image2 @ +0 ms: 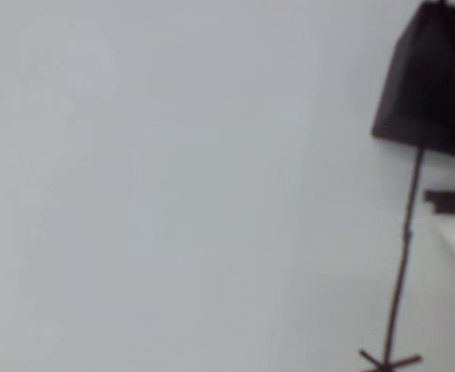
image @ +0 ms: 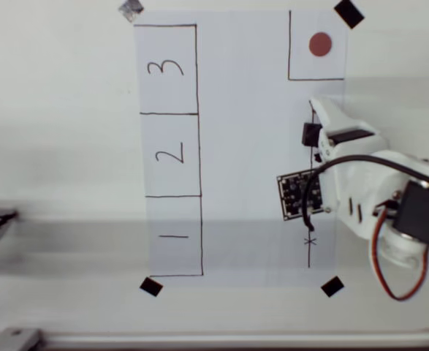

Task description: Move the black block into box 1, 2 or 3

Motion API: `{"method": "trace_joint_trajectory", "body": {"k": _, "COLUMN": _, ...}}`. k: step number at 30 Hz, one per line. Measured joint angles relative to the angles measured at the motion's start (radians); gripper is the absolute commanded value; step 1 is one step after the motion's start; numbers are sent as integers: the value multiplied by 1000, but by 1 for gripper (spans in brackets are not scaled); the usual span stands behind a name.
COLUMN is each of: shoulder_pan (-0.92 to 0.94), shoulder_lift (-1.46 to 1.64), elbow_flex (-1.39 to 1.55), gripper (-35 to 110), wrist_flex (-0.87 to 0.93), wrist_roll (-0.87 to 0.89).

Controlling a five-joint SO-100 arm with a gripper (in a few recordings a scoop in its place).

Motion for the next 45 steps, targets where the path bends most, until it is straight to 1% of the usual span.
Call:
{"method": "trace_joint_trajectory", "body": {"k": 2, "shoulder_pan": 0, "shoulder_lift": 0, "elbow_flex": 9, "gripper": 30, "wrist_flex": -15, "wrist_roll": -2}}
{"method": "trace_joint_trajectory", "body": {"k": 5, "shoulder_pan": 0, "shoulder_lift": -9, "elbow_flex": 9, "gripper": 4, "wrist_flex": -31, "wrist_roll": -2}}
{"method": "trace_joint_trajectory", "body": {"k": 7, "shoulder_pan": 0, "shoulder_lift": -11, "elbow_flex": 14, "gripper": 0, "wrist_flex": -34, "wrist_roll": -2}}
{"method": "trace_joint_trajectory", "body": {"k": 22, "shoulder_pan": -12, "shoulder_lift": -14, "elbow_flex": -6, "gripper": 0, "wrist_flex": -35, "wrist_roll": 152}}
{"method": "trace_joint_trajectory", "body": {"k": 32, "shoulder_pan": -67, "shoulder_lift": -23, "elbow_flex": -209, "gripper": 0, "wrist_flex": 58, "wrist_roll": 268}}
{"method": "trace_joint_trajectory", "body": {"k": 38, "shoulder_pan": -94, "shoulder_lift": -114, "elbow_flex": -354, "gripper": 0, "wrist_flex": 74, "wrist_roll": 353}}
{"method": "trace_joint_trajectory", "body": {"k": 45, "shoulder_pan": -120, "shoulder_lift": -284, "elbow_flex": -572, "gripper": 0, "wrist_flex": 74, "wrist_roll": 394}}
